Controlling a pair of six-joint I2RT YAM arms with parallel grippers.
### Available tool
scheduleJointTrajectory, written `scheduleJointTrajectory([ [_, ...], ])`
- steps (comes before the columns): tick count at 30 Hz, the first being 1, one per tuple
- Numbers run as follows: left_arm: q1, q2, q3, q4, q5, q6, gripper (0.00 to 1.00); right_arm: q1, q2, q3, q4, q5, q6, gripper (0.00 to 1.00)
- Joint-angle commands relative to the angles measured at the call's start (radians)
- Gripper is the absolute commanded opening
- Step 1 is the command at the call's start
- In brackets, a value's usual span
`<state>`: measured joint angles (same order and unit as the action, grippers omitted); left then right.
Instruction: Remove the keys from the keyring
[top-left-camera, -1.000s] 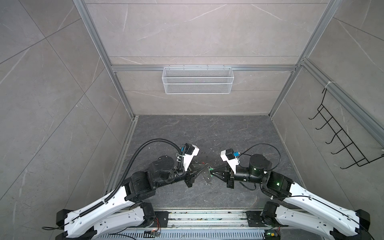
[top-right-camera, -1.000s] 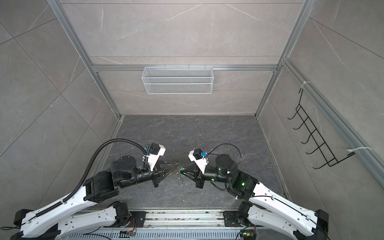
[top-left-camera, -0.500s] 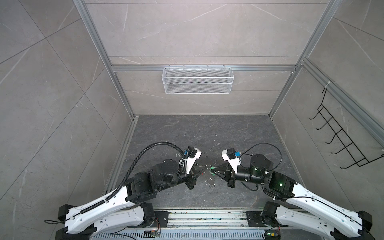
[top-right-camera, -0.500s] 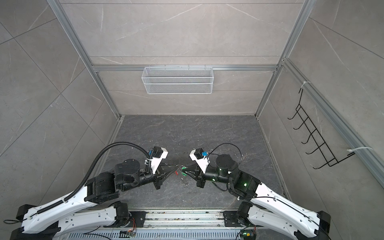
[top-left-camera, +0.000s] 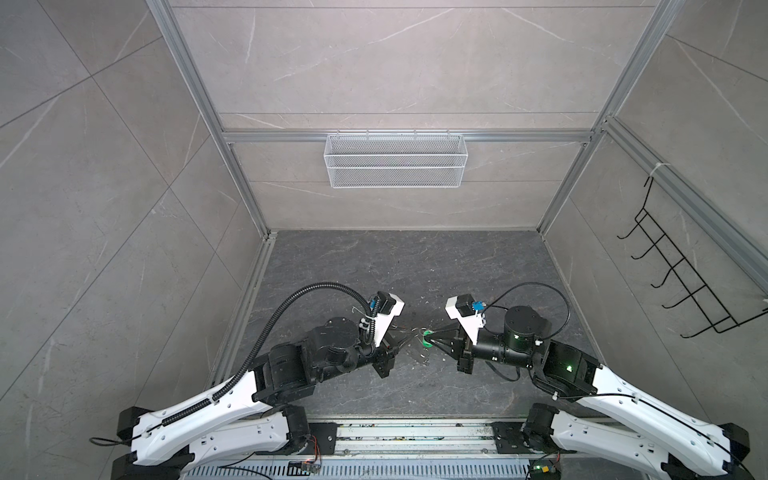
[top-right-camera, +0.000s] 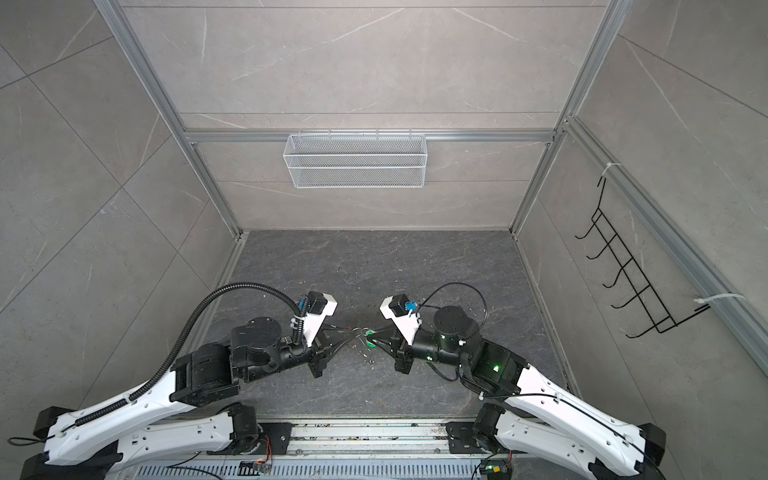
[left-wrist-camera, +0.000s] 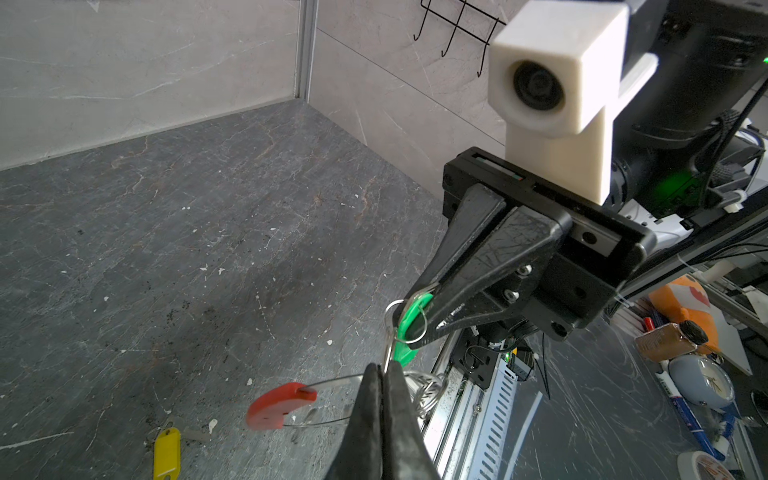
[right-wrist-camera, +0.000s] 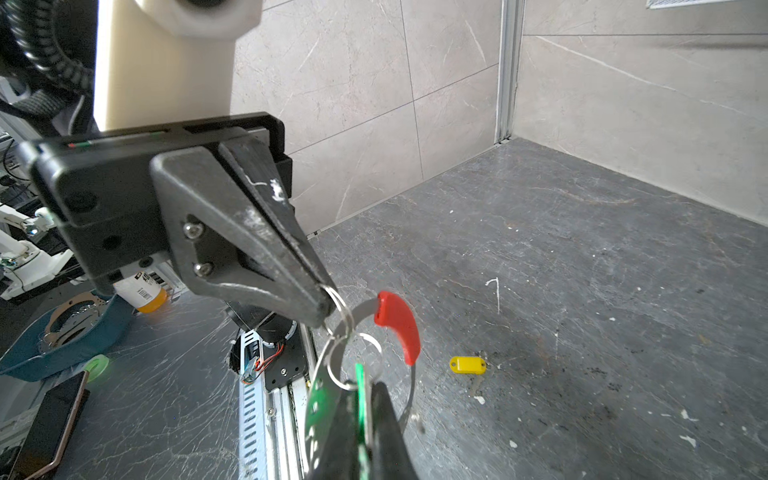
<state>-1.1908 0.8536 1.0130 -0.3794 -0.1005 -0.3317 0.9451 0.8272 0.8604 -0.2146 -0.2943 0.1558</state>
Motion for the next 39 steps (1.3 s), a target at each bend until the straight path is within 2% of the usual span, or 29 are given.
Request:
scheduleJointTrajectory([
  [1,0.008,-0.010,0.059,-0.058,-0.078,0.013,0.00,-0.009,-0.015,0.062,-0.081,0.069,-0.032,0.00],
  [10,0.008,0.032,0.124,-0.177,-0.106,-0.003,0.00,-0.008,0.042,0.161,-0.234,0.070,-0.096,0.00],
  [22,0.007,0.093,0.171,-0.274,-0.193,-0.026,0.00,-0.008,0.090,0.209,-0.282,0.115,-0.120,0.00],
  [32,0.007,0.115,0.190,-0.315,-0.193,-0.027,0.00,-0.008,0.102,0.247,-0.292,0.144,-0.136,0.00],
  [39,0.007,0.143,0.195,-0.328,-0.147,-0.015,0.00,-0.007,0.136,0.317,-0.314,0.091,-0.156,0.00],
])
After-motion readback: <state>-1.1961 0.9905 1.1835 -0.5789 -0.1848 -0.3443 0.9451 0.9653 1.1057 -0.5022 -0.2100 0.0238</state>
